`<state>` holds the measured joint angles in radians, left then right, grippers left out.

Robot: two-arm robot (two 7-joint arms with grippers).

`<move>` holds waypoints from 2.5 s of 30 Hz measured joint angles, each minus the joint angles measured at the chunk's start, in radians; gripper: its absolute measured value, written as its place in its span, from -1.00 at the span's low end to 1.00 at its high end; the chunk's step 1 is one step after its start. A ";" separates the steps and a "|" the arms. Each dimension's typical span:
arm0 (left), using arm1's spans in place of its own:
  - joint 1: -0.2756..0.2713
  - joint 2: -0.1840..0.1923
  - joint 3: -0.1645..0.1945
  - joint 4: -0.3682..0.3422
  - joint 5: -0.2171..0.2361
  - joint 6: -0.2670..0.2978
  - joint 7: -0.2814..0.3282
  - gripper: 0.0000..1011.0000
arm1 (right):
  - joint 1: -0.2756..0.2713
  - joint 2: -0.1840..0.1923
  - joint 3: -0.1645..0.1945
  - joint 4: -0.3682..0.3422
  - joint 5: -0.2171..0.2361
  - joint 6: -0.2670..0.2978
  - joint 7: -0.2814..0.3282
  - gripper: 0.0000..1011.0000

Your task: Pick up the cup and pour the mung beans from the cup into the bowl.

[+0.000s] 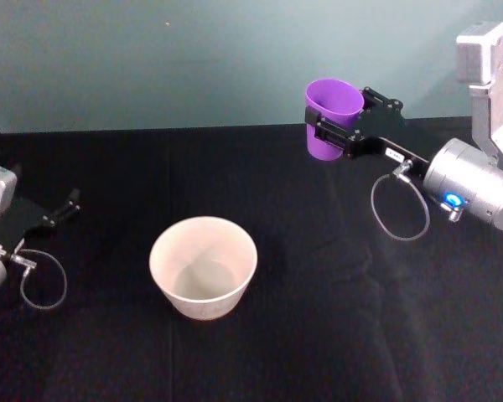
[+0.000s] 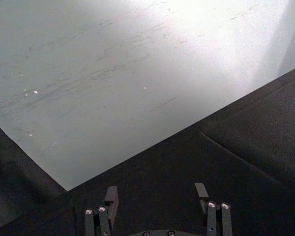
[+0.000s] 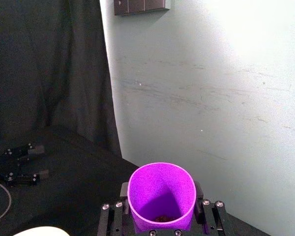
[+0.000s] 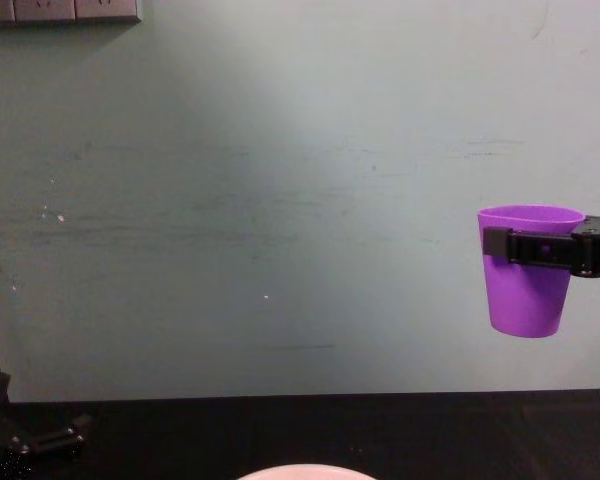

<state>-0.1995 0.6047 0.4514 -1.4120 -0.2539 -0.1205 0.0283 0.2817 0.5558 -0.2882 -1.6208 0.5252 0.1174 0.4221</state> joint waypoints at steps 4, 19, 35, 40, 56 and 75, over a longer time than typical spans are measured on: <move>0.000 0.000 0.000 0.000 0.000 0.000 0.000 1.00 | 0.000 0.000 0.000 0.000 0.000 0.000 0.000 0.44; 0.000 0.000 0.000 0.000 0.000 0.000 0.000 1.00 | 0.041 -0.022 -0.026 0.044 -0.005 0.001 0.013 0.44; 0.000 0.000 0.000 0.000 0.000 0.000 0.000 1.00 | 0.171 -0.140 -0.155 0.197 -0.108 -0.028 0.015 0.44; 0.000 0.000 0.000 0.000 0.000 0.000 0.000 1.00 | 0.171 -0.147 -0.197 0.220 -0.213 -0.094 -0.012 0.44; 0.000 0.000 0.000 0.000 0.000 0.000 0.000 1.00 | 0.159 -0.109 -0.311 0.240 -0.581 -0.294 -0.137 0.43; 0.000 0.000 0.000 0.000 0.000 0.000 0.000 1.00 | 0.137 -0.095 -0.330 0.201 -0.775 -0.349 -0.191 0.43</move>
<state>-0.1995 0.6047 0.4514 -1.4119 -0.2538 -0.1206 0.0282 0.4188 0.4603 -0.6182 -1.4198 -0.2501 -0.2317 0.2309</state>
